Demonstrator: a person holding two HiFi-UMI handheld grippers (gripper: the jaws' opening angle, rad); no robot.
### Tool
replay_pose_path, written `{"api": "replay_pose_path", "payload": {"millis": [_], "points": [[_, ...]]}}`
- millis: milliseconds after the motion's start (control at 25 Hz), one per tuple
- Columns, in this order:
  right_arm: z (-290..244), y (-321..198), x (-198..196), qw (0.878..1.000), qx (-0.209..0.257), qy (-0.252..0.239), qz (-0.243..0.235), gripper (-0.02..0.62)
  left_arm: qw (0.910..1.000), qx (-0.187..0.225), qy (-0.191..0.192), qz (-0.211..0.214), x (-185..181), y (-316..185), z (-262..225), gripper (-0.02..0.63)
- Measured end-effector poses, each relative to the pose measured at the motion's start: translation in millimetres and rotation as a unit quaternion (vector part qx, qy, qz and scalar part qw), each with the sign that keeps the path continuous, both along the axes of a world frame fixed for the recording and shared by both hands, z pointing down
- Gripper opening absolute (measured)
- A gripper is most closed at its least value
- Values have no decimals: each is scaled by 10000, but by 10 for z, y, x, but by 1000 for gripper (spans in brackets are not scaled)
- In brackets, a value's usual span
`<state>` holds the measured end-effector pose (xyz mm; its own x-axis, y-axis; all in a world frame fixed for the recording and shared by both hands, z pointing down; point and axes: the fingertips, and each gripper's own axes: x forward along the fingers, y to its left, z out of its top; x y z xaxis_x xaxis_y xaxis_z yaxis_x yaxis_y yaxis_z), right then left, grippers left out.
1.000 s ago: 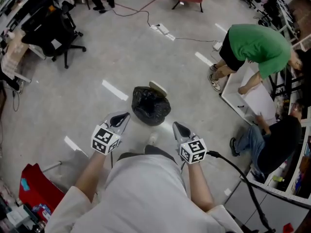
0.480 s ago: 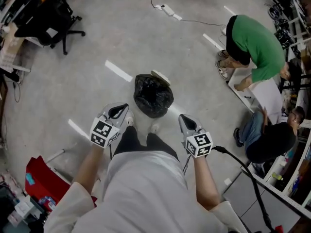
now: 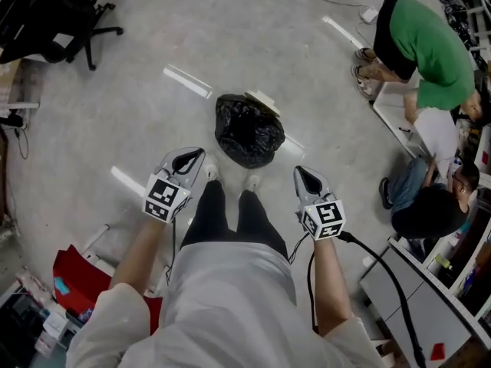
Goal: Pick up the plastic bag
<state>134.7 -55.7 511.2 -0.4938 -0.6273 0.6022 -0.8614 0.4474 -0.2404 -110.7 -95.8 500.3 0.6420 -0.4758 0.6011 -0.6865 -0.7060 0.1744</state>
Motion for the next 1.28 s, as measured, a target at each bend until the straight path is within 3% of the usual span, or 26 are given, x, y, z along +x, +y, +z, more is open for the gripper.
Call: {"api": "replay_pose_path", "payload": {"millis": [360, 720, 920, 1280], "points": [[969, -179, -3, 9986, -494, 96, 174, 2, 9989, -433, -175, 51, -55, -277, 1035, 5], [2083, -225, 43, 9933, -1069, 163, 409, 5, 9918, -1245, -253, -127, -169, -497, 2336, 5], [2721, -193, 125, 9895, -1361, 165, 456, 30, 9845, -1701, -405, -123, -215, -586, 3099, 5], [3782, -132, 136, 9817, -1836, 107, 484, 88, 9623, -2617, -281, -689, -409, -812, 4301, 48]]}}
